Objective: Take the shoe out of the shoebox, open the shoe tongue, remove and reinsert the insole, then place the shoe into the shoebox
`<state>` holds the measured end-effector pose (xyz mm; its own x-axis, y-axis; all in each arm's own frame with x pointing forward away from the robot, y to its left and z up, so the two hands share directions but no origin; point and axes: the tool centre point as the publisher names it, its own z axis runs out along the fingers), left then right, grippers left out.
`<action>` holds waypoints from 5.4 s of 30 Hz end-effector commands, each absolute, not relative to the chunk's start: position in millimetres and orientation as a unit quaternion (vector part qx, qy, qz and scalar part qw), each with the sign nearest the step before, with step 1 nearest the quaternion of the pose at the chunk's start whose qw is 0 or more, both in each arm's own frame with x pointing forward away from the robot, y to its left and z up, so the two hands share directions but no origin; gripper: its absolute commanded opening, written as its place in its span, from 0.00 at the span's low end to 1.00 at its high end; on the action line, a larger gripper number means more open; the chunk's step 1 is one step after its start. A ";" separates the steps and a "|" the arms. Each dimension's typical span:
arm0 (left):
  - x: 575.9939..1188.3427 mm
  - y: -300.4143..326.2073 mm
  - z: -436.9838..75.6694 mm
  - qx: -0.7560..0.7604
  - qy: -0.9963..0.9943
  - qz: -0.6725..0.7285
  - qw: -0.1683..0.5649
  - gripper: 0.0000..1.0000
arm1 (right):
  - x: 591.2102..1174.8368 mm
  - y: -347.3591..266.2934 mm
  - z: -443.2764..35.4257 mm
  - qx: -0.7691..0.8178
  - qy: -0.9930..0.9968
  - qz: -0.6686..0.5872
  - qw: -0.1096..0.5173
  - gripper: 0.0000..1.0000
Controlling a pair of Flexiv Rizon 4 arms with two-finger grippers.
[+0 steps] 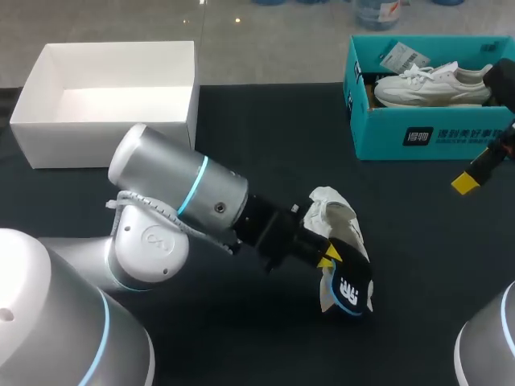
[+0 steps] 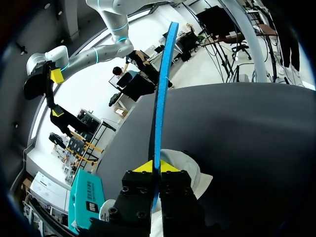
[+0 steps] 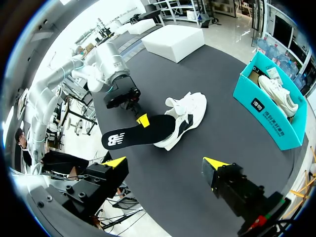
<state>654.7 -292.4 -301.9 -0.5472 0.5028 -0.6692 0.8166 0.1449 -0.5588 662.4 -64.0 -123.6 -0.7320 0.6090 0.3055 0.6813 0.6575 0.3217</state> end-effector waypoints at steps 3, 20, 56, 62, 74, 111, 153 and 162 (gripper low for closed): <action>667.0 -301.6 -308.3 0.444 0.747 -0.468 0.160 0.00 | 665.1 -63.0 -123.5 -0.356 -0.907 -0.209 0.088 1.00; 711.8 -307.8 -337.1 0.490 0.748 -0.402 0.196 0.00 | 665.1 -63.0 -123.5 -0.356 -0.907 -0.209 0.088 1.00; 687.1 -309.7 -336.8 0.497 0.748 -0.385 0.214 0.21 | 665.1 -63.0 -123.5 -0.356 -0.907 -0.209 0.088 1.00; 695.6 -311.3 -338.0 0.501 0.749 -0.371 0.227 0.01 | 665.1 -63.0 -123.5 -0.356 -0.907 -0.209 0.088 1.00; 722.8 -298.1 -360.0 0.503 0.758 -0.332 0.250 0.00 | 665.1 -63.0 -123.5 -0.356 -0.907 -0.209 0.088 1.00; 700.7 -308.6 -338.5 0.489 0.746 -0.375 0.251 0.00 | 665.1 -63.0 -123.5 -0.356 -0.907 -0.209 0.088 1.00; 703.9 -302.4 -336.5 0.511 0.736 -0.367 0.250 0.00 | 665.1 -63.0 -123.5 -0.356 -0.907 -0.209 0.088 1.00; 722.1 -298.2 -349.6 0.527 0.737 -0.334 0.258 0.00 | 665.1 -63.0 -123.5 -0.356 -0.907 -0.209 0.088 1.00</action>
